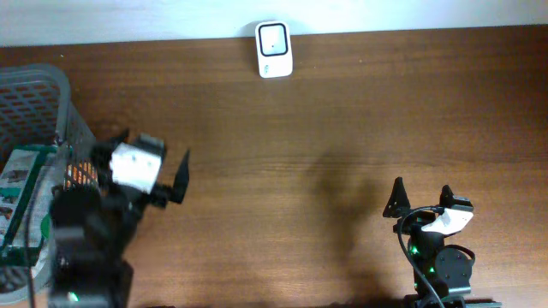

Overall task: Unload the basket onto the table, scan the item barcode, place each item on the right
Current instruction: 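Reach the left gripper into the basket and grasp the green-capped bottle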

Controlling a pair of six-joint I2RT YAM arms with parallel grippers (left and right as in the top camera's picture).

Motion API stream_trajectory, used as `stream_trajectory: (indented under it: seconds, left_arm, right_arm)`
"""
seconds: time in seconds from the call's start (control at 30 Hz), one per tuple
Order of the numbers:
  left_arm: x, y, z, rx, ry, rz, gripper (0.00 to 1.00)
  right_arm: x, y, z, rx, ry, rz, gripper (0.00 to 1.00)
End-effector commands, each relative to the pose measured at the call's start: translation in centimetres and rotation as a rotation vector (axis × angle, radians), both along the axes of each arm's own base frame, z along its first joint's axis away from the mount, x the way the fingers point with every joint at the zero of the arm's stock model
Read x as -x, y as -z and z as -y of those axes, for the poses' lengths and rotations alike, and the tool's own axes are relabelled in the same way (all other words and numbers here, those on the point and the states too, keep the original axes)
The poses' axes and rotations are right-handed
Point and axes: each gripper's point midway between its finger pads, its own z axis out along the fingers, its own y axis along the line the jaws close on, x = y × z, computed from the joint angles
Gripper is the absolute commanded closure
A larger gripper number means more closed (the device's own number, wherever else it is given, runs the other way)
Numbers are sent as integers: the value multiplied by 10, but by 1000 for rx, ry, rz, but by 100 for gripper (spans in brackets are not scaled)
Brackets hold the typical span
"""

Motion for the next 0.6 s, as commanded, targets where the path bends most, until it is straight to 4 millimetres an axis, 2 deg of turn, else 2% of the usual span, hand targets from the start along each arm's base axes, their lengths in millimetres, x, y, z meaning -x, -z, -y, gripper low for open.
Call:
stream_trajectory:
  seconds: [0.0, 0.13, 0.23, 0.4, 0.5, 0.57]
  left_arm:
    - [-21, -27, 5, 24, 26, -112, 1]
    - [-33, -32, 10, 42, 53, -287, 1]
    - [-38, -26, 14, 59, 77, -373, 1]
    - [-39, -18, 29, 107, 162, -419, 1]
    - [-33, -23, 44, 153, 250, -416, 1]
    - [-38, -29, 41, 143, 230, -386, 0]
  right_arm:
    - [0, 3, -1, 4, -6, -5, 2]
    - [0, 3, -1, 4, -6, -5, 2]
    - [0, 3, -1, 4, -6, -5, 2]
    - [0, 3, -1, 4, -6, -5, 2]
    - [0, 3, -1, 4, -6, -5, 2]
    - [0, 3, -1, 4, -6, -5, 2]
